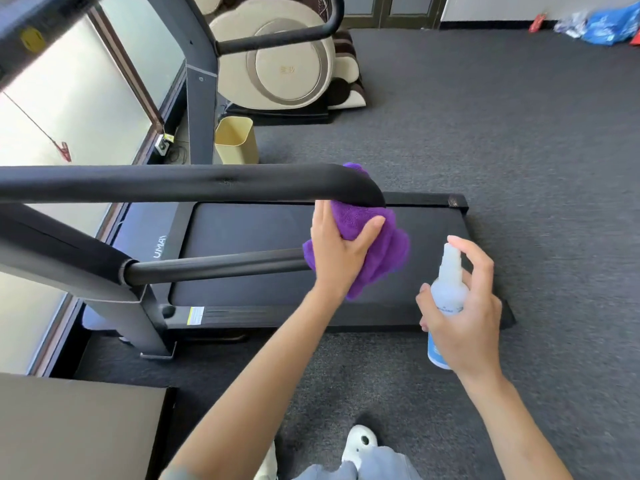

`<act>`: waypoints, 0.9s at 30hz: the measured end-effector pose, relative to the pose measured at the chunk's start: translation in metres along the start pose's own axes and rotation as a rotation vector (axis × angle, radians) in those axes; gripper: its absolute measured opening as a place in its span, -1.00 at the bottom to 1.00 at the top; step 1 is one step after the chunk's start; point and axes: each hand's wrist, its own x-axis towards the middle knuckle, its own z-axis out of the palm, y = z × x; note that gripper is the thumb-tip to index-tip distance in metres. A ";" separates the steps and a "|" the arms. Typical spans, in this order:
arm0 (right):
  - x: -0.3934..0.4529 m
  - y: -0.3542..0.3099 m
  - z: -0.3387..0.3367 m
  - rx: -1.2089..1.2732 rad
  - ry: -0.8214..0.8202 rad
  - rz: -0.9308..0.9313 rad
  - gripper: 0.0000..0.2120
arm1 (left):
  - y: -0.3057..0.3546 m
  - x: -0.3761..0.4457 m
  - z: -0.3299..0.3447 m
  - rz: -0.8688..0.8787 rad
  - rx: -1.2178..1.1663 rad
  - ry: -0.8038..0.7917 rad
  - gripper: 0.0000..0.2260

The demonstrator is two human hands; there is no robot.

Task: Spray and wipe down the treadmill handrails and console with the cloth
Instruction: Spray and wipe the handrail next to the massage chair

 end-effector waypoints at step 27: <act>-0.004 -0.005 0.028 0.020 -0.005 0.006 -0.42 | -0.046 0.001 -0.030 0.316 1.001 -0.358 -0.26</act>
